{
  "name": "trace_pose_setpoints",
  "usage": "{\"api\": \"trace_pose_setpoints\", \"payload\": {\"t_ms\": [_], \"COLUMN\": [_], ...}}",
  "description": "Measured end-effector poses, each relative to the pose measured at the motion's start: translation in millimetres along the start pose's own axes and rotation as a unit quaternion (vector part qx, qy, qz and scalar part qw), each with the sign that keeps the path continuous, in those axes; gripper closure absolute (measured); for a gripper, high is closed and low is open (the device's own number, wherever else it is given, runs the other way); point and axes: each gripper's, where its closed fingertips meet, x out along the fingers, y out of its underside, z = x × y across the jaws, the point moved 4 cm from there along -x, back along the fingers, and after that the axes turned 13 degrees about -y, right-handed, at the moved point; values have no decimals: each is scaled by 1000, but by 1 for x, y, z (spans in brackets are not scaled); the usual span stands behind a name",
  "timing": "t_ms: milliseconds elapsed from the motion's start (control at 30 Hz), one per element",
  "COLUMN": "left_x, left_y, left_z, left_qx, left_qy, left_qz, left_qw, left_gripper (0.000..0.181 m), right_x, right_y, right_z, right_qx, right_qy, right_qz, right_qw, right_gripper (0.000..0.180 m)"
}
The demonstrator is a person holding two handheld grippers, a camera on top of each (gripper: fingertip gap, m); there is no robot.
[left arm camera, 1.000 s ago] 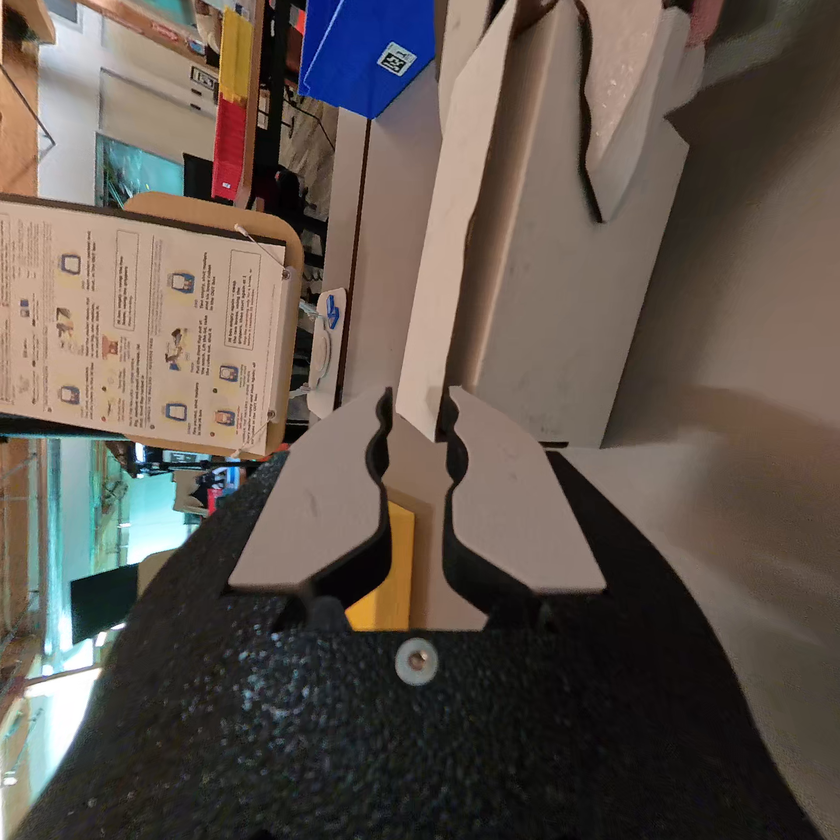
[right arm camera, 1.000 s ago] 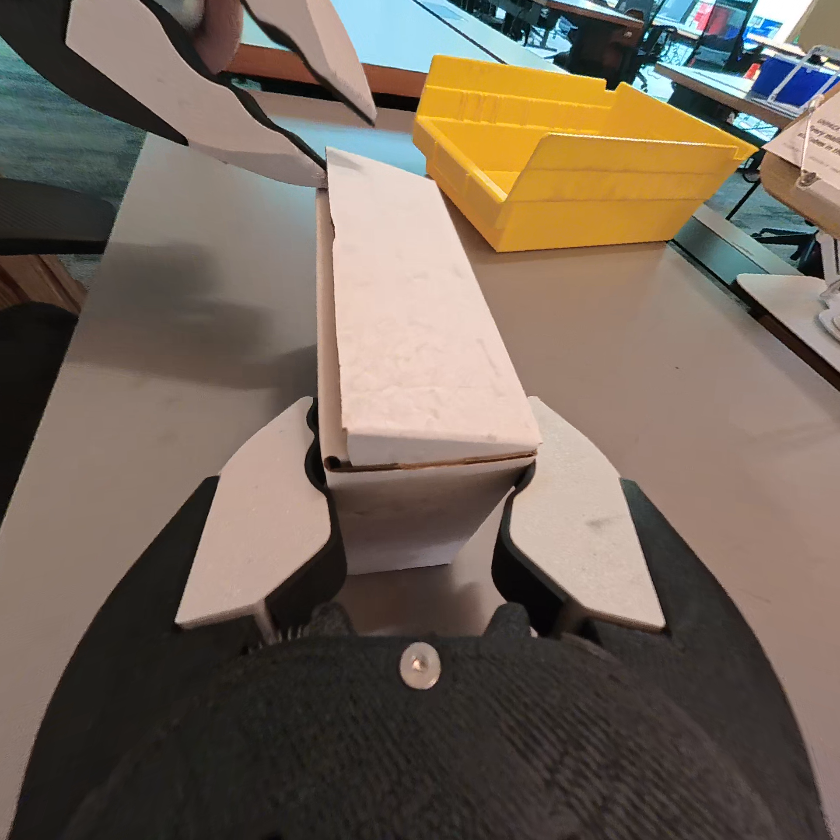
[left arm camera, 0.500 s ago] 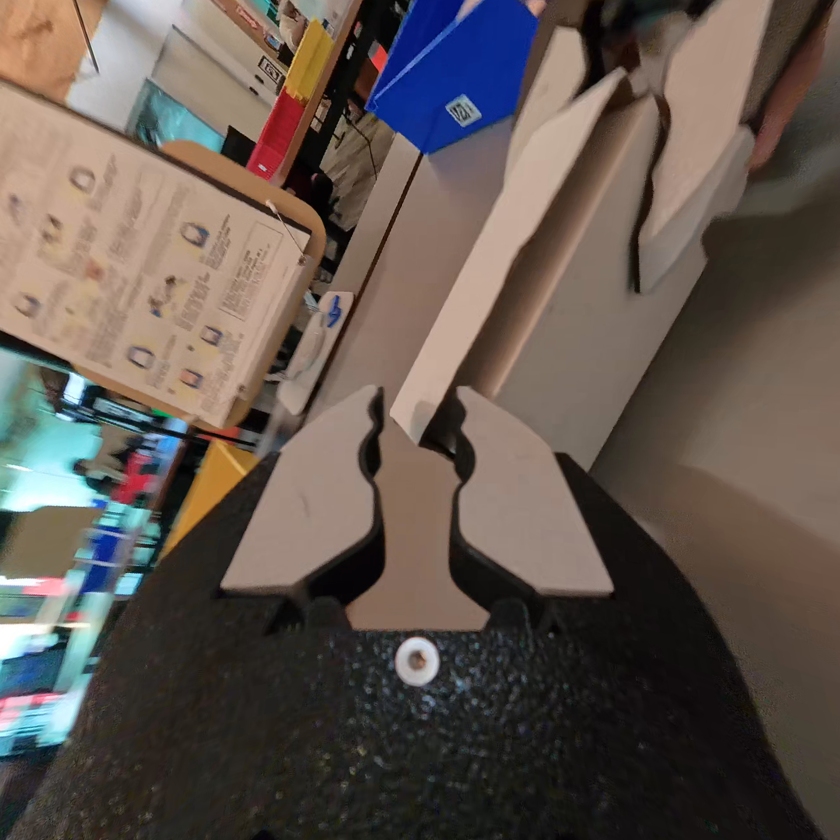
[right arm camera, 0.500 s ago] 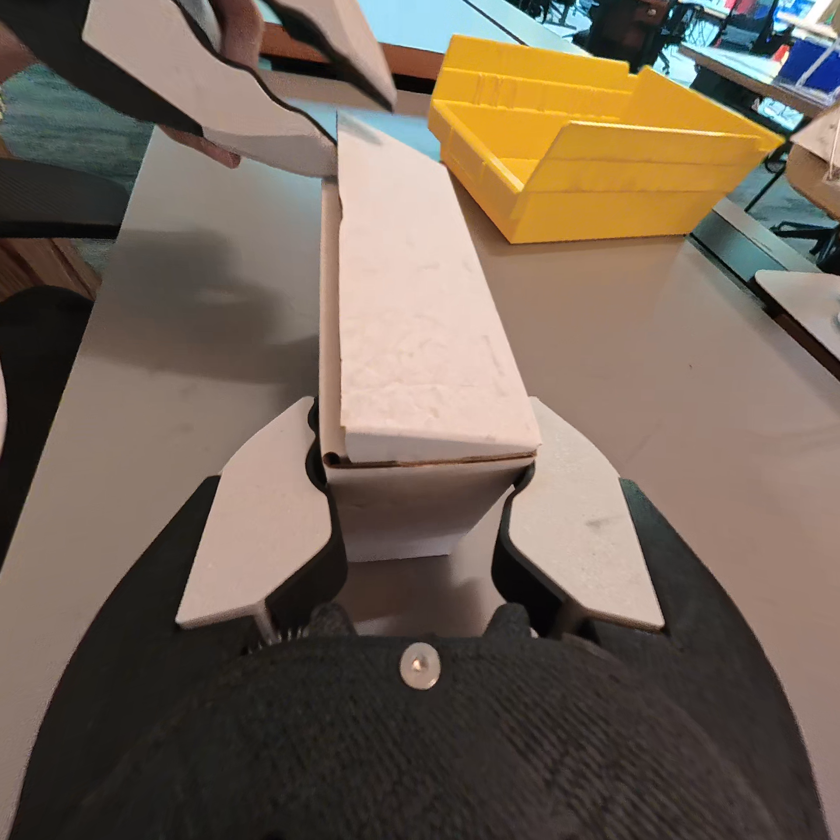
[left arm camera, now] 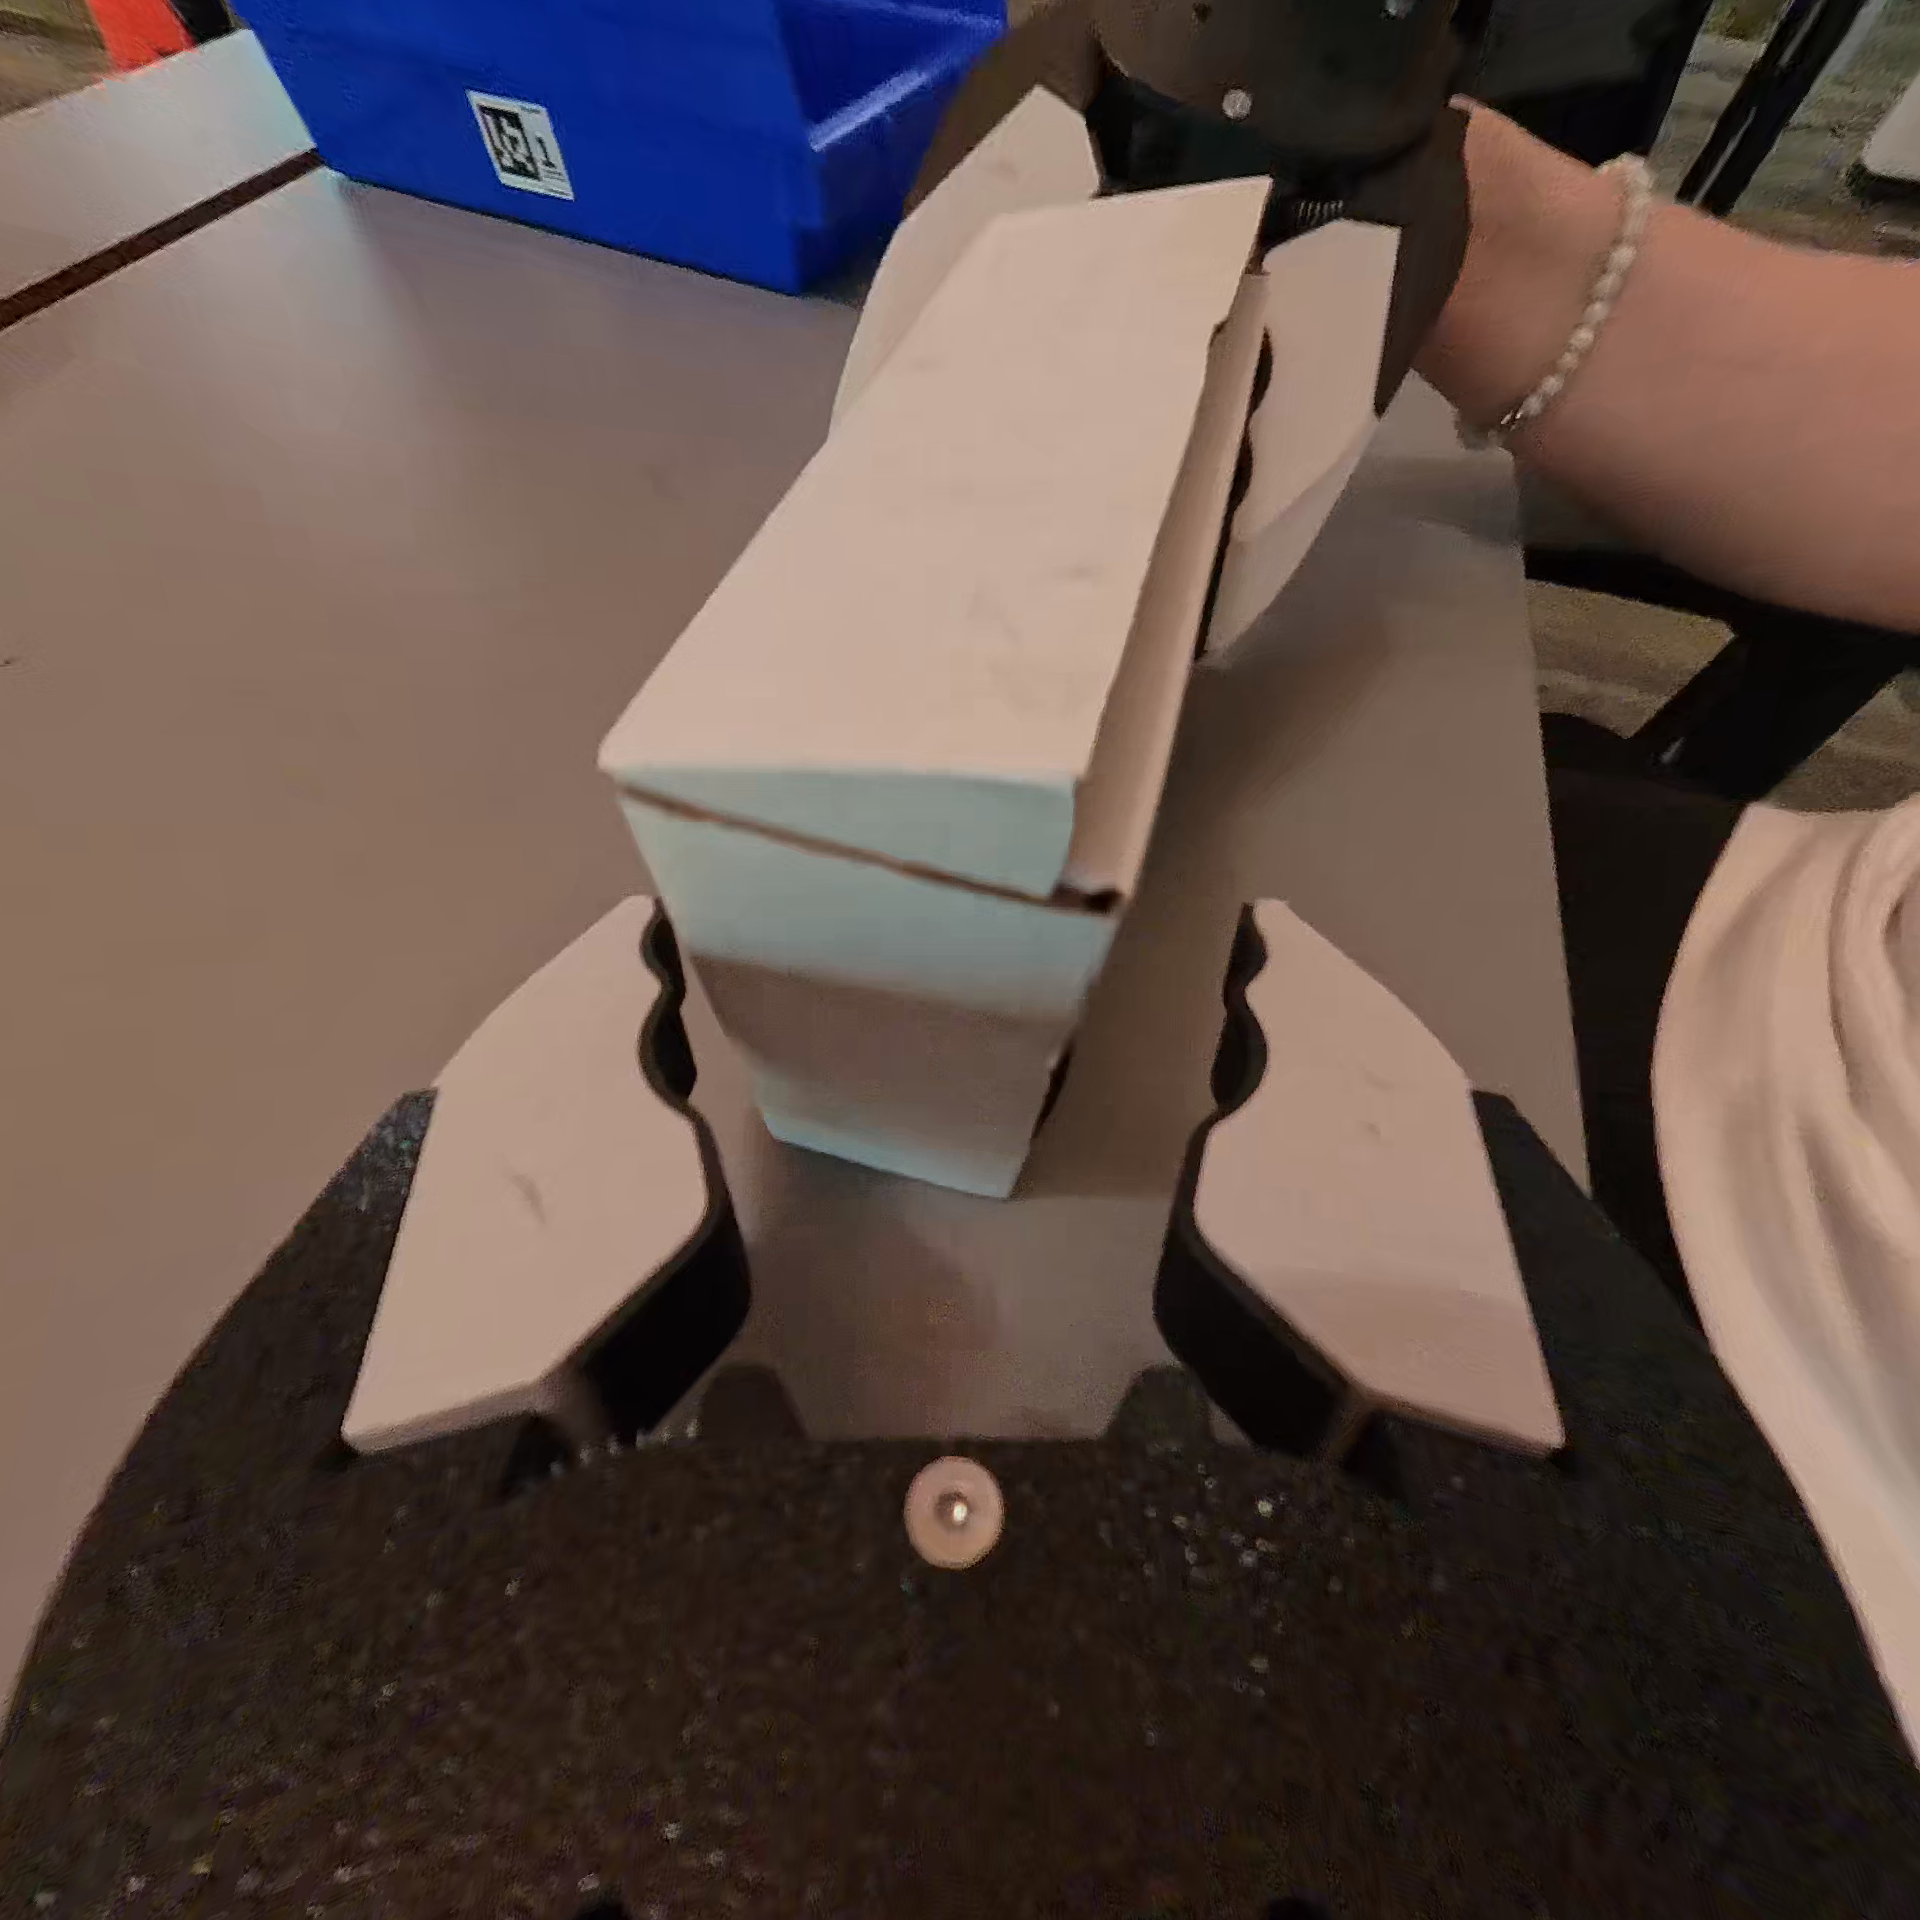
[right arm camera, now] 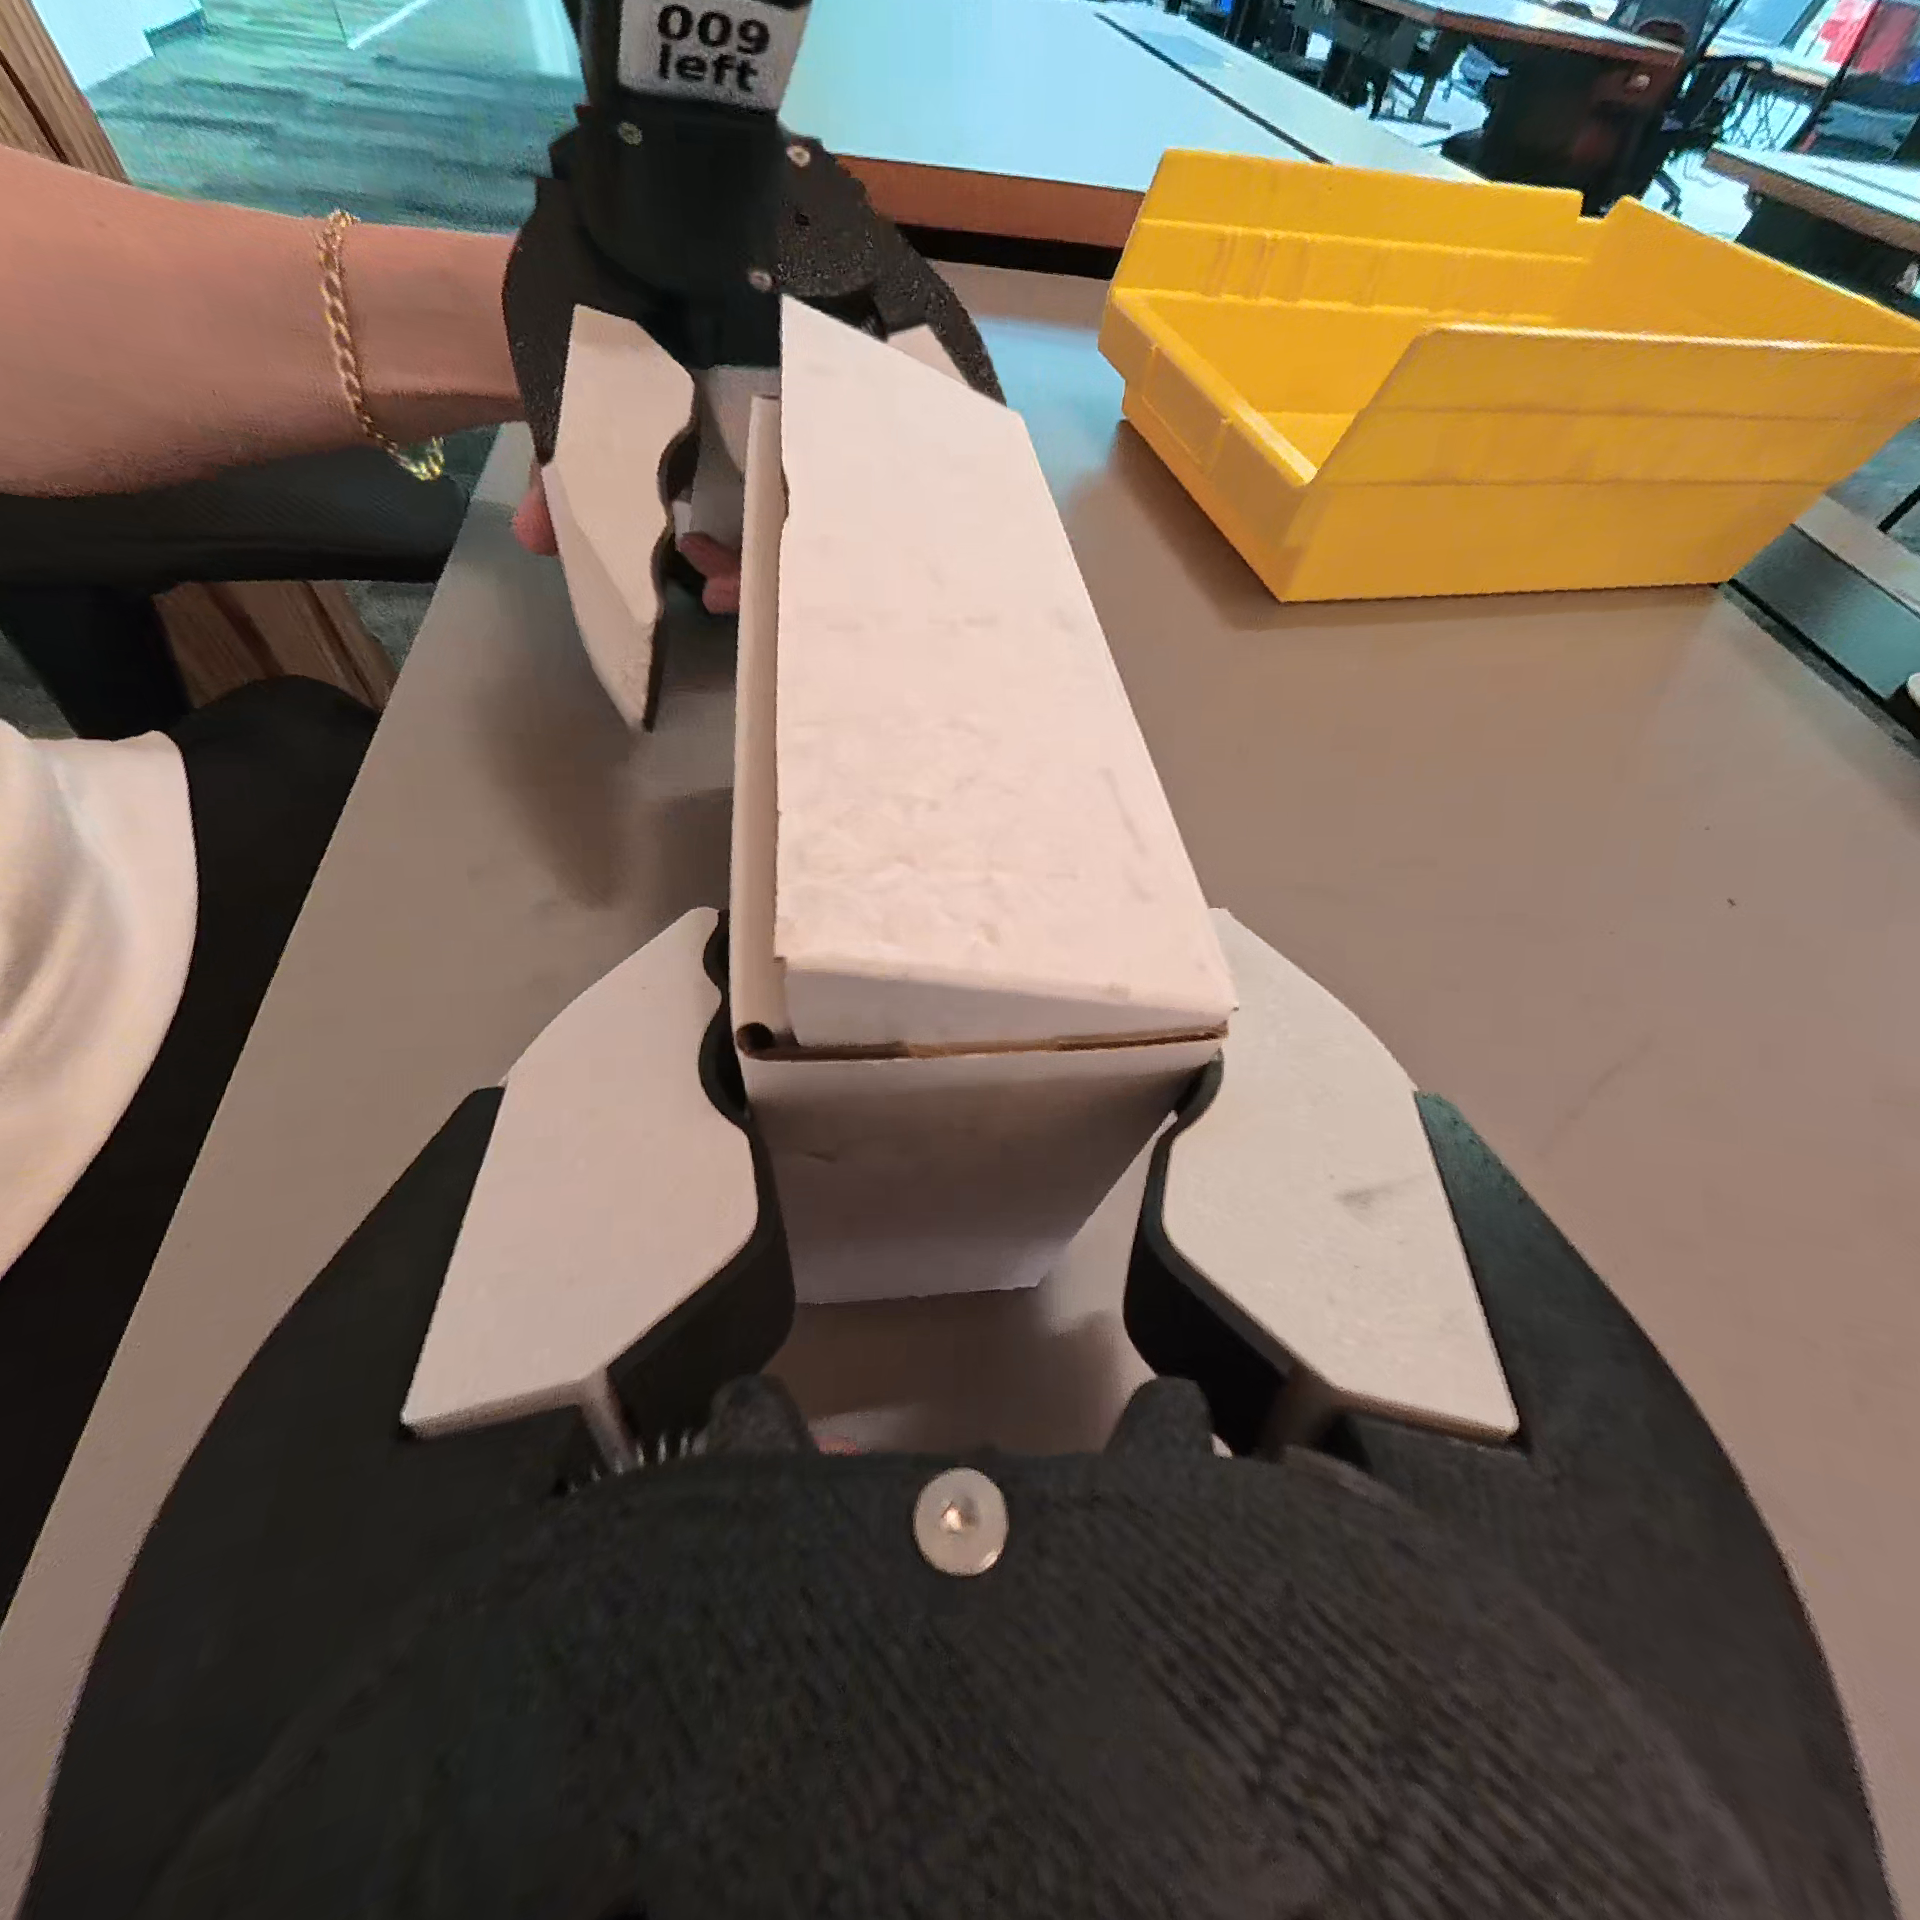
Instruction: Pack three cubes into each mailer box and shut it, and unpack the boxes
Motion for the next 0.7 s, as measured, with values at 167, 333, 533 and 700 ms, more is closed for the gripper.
{"api": "trace_pose_setpoints", "payload": {"t_ms": [167,333,533,700], "left_x": [11,11,12,13], "left_y": [1,1,1,1], "left_z": [7,9,10,12], "left_qx": [40,43,34,28], "left_qy": [-18,-37,-31,-43], "left_qz": [17,12,17,20], "left_qw": [999,998,999,999], "left_gripper": [107,108,109,110], "right_x": [-20,-54,-33,-24], "right_y": [2,-61,-61,-57], "right_z": [0,20,14,9], "right_qx": [-40,-160,-274,-321], "right_qy": [47,143,189,166], "right_qz": [102,93,267,364], "right_qw": [993,972,905,859], "right_gripper": [90,107,130,157]}}
